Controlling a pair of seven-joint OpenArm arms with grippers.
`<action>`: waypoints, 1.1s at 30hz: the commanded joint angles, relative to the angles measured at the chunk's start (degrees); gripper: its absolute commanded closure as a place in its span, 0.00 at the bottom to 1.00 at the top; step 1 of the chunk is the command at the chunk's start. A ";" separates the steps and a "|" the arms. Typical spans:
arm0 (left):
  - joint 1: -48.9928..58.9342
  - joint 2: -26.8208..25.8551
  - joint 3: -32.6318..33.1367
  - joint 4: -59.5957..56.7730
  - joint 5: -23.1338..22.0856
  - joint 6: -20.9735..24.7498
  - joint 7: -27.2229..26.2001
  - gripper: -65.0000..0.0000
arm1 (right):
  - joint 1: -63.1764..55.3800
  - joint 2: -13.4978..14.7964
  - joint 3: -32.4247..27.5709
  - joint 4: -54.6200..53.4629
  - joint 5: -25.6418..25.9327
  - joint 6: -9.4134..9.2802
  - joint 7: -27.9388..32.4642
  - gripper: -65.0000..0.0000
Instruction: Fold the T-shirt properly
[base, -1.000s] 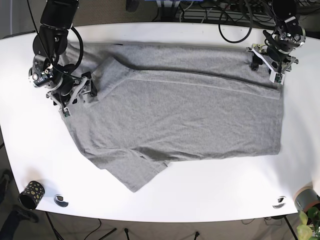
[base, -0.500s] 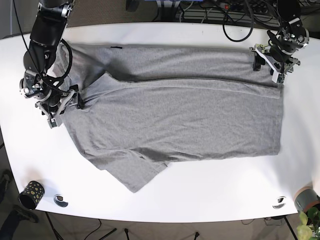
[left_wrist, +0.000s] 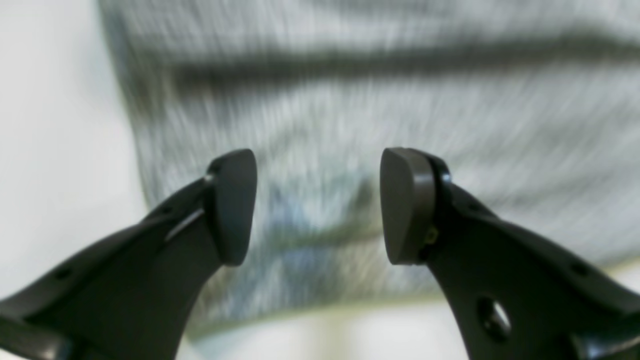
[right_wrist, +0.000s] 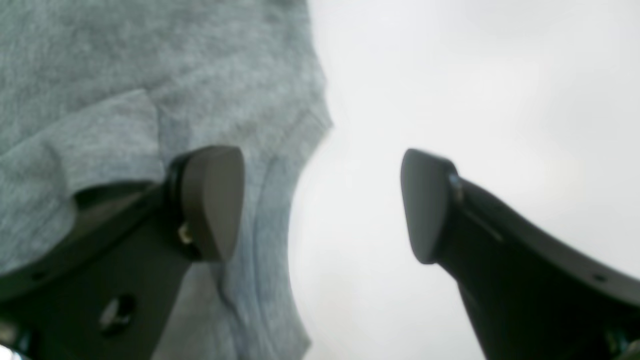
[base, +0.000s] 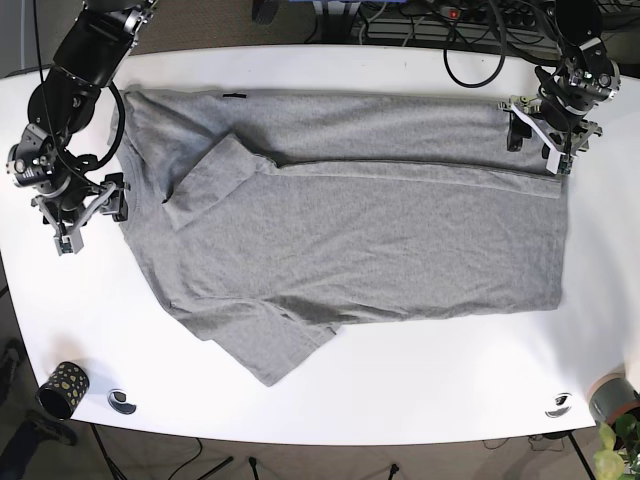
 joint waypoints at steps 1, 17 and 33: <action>-0.19 -0.76 -0.40 2.27 -1.75 0.12 -1.15 0.45 | -0.25 0.71 2.12 4.10 0.73 0.10 -1.11 0.28; -0.10 0.56 -7.79 7.01 -2.54 0.12 -1.15 0.44 | -19.94 -4.39 6.78 18.43 7.41 0.10 -6.65 0.28; 0.86 -0.23 -8.23 6.75 -2.02 0.30 -1.15 0.44 | -24.51 -4.74 7.83 9.37 13.74 0.10 -6.65 0.28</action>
